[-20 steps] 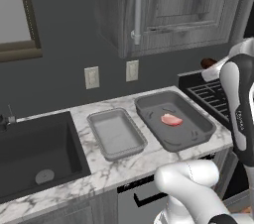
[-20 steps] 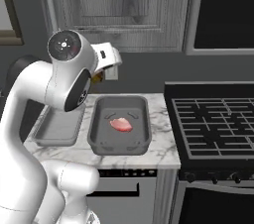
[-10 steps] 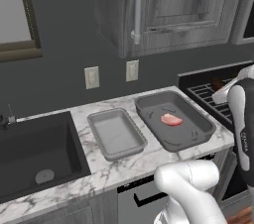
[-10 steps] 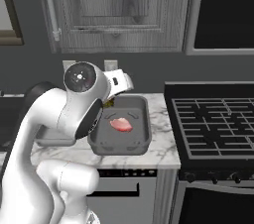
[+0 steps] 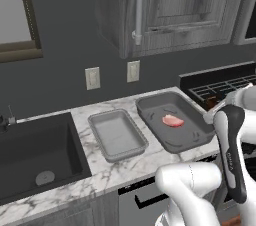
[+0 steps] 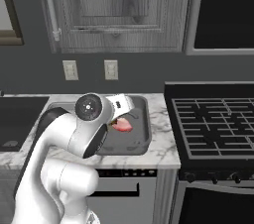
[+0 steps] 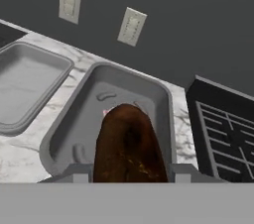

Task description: Place one sweet potato and one steak in each tupperware on the nearby counter, to pack two identical lunches.

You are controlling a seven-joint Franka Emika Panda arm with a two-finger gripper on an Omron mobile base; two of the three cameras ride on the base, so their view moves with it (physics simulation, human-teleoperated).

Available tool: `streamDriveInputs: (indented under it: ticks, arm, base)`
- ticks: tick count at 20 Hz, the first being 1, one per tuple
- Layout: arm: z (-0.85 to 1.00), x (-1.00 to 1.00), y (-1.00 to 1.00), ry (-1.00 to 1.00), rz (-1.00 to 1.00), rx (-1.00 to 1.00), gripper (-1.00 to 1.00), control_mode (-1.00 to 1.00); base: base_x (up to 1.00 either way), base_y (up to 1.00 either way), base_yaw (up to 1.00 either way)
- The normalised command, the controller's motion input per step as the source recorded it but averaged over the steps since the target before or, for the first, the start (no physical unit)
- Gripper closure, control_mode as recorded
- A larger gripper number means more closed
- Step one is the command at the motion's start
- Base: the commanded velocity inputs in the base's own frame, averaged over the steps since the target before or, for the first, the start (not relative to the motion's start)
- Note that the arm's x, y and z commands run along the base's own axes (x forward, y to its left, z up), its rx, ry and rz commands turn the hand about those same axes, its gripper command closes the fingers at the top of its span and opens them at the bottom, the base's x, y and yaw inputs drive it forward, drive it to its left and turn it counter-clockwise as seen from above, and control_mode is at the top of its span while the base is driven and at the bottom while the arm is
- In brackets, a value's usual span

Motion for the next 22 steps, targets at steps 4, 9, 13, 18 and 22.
streamDriveInputs:
  ticks: [4,9,13,18,22]
  arm:
    - [-0.39,0.49,0.06,0.02,0.00,0.03,1.00,-1.00]
    - [-0.30,0.53,0.22,0.09,0.00,0.08,1.00,-1.00]
    - [-0.30,0.55,0.25,0.16,0.00,0.08,1.00,-1.00]
    - [-0.46,0.58,0.18,0.03,0.00,0.02,1.00,-1.00]
    - [-0.46,0.49,0.12,0.00,0.00,0.00,1.00,-1.00]
  base:
    - [0.00,0.00,0.00]
    - [0.00,0.00,0.00]
    - [0.00,0.00,0.00]
    - [0.00,0.00,0.00]
    - [0.00,0.00,0.00]
